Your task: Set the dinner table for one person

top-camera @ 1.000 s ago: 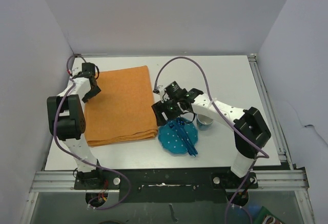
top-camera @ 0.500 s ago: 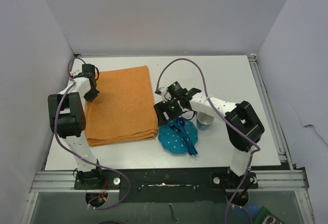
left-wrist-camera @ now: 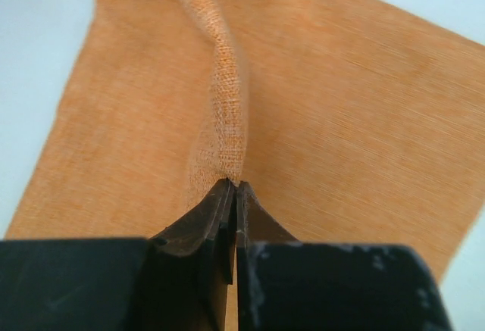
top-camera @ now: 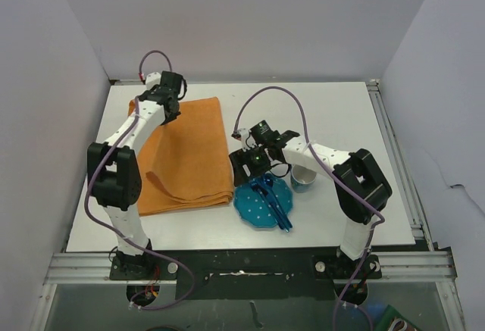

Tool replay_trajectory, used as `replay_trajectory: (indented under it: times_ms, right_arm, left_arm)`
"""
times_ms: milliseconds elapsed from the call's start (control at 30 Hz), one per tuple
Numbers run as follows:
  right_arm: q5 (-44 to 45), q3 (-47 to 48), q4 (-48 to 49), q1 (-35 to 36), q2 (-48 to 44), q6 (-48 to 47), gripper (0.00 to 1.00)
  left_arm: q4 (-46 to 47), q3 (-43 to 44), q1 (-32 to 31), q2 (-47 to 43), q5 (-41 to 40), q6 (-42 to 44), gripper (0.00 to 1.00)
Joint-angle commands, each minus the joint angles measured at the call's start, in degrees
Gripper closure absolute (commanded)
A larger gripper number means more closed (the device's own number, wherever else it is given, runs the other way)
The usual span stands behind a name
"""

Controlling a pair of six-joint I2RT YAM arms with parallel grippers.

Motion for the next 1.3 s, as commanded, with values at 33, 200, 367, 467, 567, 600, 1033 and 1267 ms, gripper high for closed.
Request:
replay_trajectory:
  times_ms: [33, 200, 367, 467, 567, 600, 1033, 1267]
  right_arm:
    - [-1.1, 0.7, 2.2, 0.3, -3.5, 0.9, 0.26]
    - [-0.8, -0.3, 2.0, 0.2, -4.5, 0.6, 0.26]
    - [-0.9, -1.0, 2.2, 0.1, -4.5, 0.6, 0.26]
    - [-1.0, -1.5, 2.4, 0.2, -4.5, 0.6, 0.26]
    - [-0.9, -2.2, 2.4, 0.1, -4.7, 0.4, 0.27]
    - [-0.7, -2.5, 2.3, 0.1, -4.9, 0.3, 0.27]
    - [-1.6, -4.1, 3.1, -0.9, -5.6, -0.4, 0.27]
    - [-1.8, -3.8, 2.2, -0.9, -5.2, -0.9, 0.27]
  left_arm:
    - [-4.1, 8.0, -5.6, 5.2, -3.5, -1.3, 1.00]
    - [-5.7, 10.1, -6.7, 7.6, -4.7, -1.9, 1.00]
    - [-5.9, 10.2, -6.9, 6.8, -6.0, -1.7, 1.00]
    - [-8.0, 9.6, -5.1, 5.5, -8.5, -3.2, 1.00]
    - [-6.4, 5.2, -0.5, 1.9, -7.2, -4.4, 1.00]
    - [-5.1, 3.3, 1.0, 0.3, -6.8, -4.4, 1.00]
    - [-2.4, -1.6, 4.6, -4.4, -6.8, -4.6, 1.00]
    - [-4.5, -0.4, 5.6, -1.2, -7.2, -3.9, 0.93]
